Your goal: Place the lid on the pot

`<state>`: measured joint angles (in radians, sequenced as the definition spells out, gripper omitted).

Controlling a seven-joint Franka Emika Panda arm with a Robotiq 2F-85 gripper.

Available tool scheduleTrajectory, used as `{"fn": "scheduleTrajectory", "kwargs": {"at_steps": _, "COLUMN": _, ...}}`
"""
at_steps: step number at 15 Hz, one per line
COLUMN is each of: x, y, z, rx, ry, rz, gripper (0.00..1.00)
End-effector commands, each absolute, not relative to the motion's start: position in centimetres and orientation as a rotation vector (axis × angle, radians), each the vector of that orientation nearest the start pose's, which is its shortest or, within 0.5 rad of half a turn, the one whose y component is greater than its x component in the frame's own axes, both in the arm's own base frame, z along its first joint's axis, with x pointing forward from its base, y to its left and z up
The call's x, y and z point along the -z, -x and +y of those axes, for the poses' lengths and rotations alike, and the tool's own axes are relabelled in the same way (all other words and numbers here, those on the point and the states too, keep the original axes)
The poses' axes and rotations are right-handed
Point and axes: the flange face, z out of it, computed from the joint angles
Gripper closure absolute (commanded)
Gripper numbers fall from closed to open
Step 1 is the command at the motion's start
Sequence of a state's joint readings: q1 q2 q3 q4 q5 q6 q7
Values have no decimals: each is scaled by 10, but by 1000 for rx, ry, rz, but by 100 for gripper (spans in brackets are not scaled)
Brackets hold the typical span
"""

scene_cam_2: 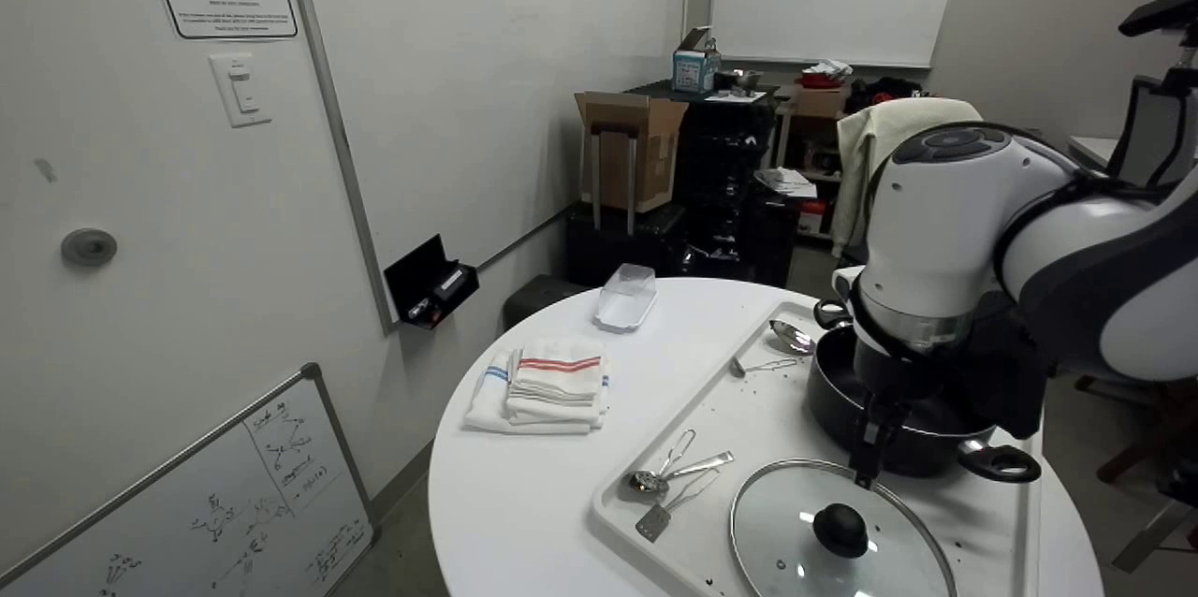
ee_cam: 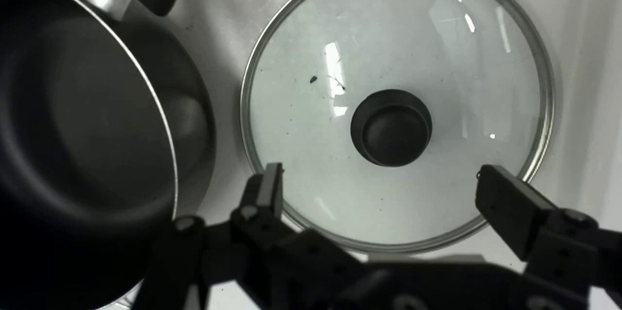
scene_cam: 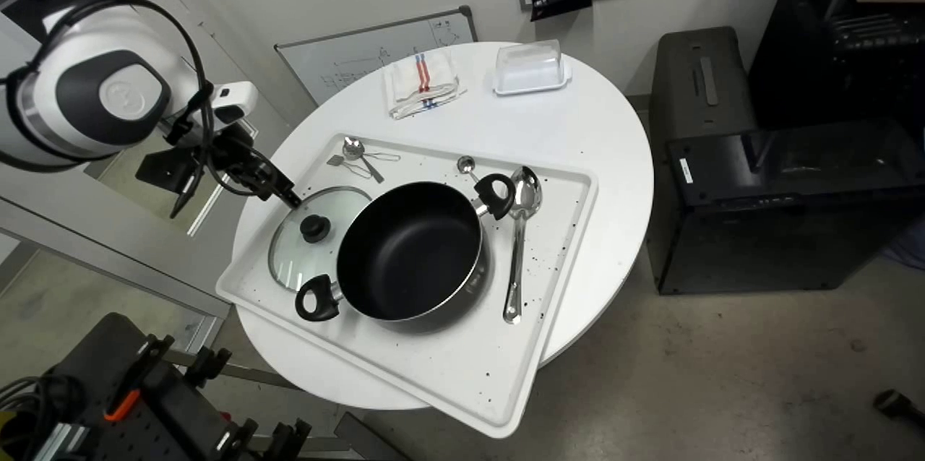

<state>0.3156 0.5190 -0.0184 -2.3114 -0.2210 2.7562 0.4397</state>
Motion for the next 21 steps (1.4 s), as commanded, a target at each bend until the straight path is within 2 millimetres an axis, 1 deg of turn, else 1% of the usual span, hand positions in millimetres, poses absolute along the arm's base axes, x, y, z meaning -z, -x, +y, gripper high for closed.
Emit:
{"fn": "scheduleTrajectory", "kwargs": {"at_steps": 1, "x": -87, "y": -482, "z": 164, "rx": -32, "ry": 3246, "rz": -129, "gripper": 0}}
{"fn": "scheduleTrajectory", "kwargs": {"at_steps": 6, "x": -62, "y": -490, "z": 170, "rx": -18, "ry": 3243, "rz": -127, "gripper": 0}}
{"fn": "scheduleTrajectory", "kwargs": {"at_steps": 12, "x": -35, "y": -501, "z": 177, "rx": -47, "ry": 3246, "rz": -95, "gripper": 0}}
{"fn": "scheduleTrajectory", "kwargs": {"at_steps": 16, "x": -21, "y": -501, "z": 182, "rx": -65, "ry": 3248, "rz": -86, "gripper": 0}}
{"fn": "scheduleTrajectory", "kwargs": {"at_steps": 20, "x": -13, "y": -500, "z": 186, "rx": -76, "ry": 3251, "rz": -92, "gripper": 0}}
{"fn": "scheduleTrajectory", "kwargs": {"at_steps": 21, "x": -12, "y": -499, "z": 187, "rx": -77, "ry": 3251, "rz": -94, "gripper": 16}}
